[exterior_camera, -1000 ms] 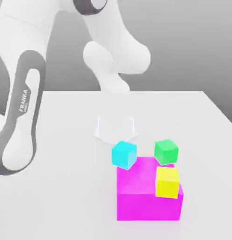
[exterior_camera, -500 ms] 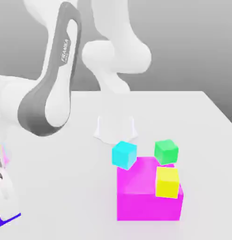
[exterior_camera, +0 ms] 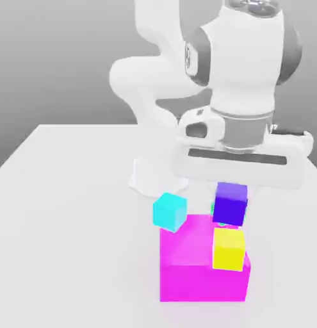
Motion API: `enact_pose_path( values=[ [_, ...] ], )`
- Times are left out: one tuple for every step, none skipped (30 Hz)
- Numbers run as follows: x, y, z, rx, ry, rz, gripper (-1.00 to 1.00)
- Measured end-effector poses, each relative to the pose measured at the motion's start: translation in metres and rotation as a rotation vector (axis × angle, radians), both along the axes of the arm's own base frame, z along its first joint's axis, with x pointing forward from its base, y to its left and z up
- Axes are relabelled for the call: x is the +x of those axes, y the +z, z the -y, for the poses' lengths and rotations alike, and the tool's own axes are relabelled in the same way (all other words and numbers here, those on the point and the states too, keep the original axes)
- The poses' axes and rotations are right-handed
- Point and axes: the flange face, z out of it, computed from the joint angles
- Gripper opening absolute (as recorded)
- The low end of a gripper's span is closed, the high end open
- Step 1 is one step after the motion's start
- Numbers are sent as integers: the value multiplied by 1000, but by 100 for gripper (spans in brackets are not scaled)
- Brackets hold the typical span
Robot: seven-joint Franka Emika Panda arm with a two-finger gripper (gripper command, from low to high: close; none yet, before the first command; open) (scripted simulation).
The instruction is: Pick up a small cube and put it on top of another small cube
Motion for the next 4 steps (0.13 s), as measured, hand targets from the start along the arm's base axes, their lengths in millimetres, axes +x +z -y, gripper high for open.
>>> enact_pose_path(
  values=[
    [-1, -12, -1, 0, 2, 0, 100],
    [-1, -12, -1, 0, 2, 0, 100],
    [-1, -12, -1, 0, 2, 0, 100],
    [-1, -12, -1, 0, 2, 0, 100]
  ],
)
